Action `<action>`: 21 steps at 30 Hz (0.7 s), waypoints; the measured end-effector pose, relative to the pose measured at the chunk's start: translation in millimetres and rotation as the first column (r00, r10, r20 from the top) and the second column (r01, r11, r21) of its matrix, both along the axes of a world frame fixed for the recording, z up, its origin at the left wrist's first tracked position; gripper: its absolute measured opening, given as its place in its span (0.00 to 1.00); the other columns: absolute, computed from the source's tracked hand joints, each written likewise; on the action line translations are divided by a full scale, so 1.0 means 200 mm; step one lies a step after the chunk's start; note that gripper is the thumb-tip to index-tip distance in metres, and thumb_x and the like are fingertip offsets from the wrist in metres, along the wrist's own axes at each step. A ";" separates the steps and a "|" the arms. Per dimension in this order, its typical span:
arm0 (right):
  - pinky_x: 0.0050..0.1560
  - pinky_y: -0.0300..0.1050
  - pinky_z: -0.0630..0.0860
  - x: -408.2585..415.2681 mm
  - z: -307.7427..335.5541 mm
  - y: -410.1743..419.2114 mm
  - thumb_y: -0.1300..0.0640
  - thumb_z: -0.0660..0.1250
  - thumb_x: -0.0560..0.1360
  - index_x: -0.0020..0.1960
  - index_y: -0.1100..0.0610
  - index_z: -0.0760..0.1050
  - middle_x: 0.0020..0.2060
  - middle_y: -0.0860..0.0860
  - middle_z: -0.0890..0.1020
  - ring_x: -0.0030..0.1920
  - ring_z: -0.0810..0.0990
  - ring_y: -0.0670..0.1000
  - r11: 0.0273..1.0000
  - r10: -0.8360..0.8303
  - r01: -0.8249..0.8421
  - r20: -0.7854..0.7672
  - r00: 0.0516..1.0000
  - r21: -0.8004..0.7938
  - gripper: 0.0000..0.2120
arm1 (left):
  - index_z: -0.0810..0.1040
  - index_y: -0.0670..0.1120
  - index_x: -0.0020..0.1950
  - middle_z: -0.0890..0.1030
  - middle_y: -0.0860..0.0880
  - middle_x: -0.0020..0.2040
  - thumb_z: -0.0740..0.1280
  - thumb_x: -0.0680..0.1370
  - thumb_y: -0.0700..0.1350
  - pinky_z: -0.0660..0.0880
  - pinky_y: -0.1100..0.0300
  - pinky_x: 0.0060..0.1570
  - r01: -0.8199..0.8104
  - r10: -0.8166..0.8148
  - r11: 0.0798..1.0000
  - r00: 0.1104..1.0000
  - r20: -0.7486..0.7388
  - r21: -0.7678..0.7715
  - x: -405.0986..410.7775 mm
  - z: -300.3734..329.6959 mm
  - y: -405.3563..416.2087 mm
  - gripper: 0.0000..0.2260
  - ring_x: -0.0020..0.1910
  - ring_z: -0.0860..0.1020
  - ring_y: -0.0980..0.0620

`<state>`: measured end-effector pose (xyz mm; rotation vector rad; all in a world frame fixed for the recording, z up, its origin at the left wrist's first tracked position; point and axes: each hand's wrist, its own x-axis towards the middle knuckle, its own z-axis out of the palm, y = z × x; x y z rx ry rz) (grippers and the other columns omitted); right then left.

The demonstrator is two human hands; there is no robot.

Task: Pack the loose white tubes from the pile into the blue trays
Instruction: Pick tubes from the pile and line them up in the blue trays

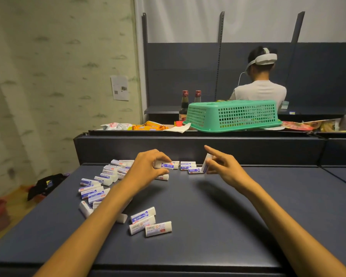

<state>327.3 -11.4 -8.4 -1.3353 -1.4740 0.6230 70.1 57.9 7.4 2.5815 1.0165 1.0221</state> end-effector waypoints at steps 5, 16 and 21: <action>0.42 0.39 0.79 -0.04 0.01 -0.02 0.55 0.70 0.76 0.54 0.52 0.74 0.47 0.50 0.83 0.45 0.83 0.48 0.999 -0.036 0.035 0.115 0.993 0.012 0.09 | 0.83 0.48 0.54 0.81 0.50 0.51 0.76 0.70 0.44 0.68 0.74 0.45 -0.009 0.009 1.000 1.000 0.017 0.024 -0.04 0.00 -0.05 0.13 0.47 0.77 0.57; 0.42 0.43 0.80 -0.14 0.04 -0.15 0.52 0.70 0.73 0.51 0.49 0.79 0.42 0.47 0.84 0.35 0.79 0.48 0.998 0.059 -0.060 0.219 0.974 -0.001 0.07 | 0.83 0.48 0.53 0.82 0.52 0.49 0.78 0.69 0.45 0.70 0.73 0.46 0.036 -0.038 0.999 0.998 0.049 0.038 -0.11 -0.03 -0.07 0.14 0.46 0.78 0.57; 0.47 0.46 0.82 -0.14 0.06 -0.24 0.67 0.71 0.73 0.50 0.53 0.82 0.45 0.53 0.85 0.39 0.83 0.53 1.000 0.003 0.000 0.131 0.991 -0.022 0.11 | 0.83 0.48 0.53 0.82 0.52 0.49 0.78 0.69 0.43 0.69 0.76 0.47 0.144 -0.145 0.989 0.989 0.040 0.039 -0.05 -0.01 -0.05 0.14 0.45 0.77 0.60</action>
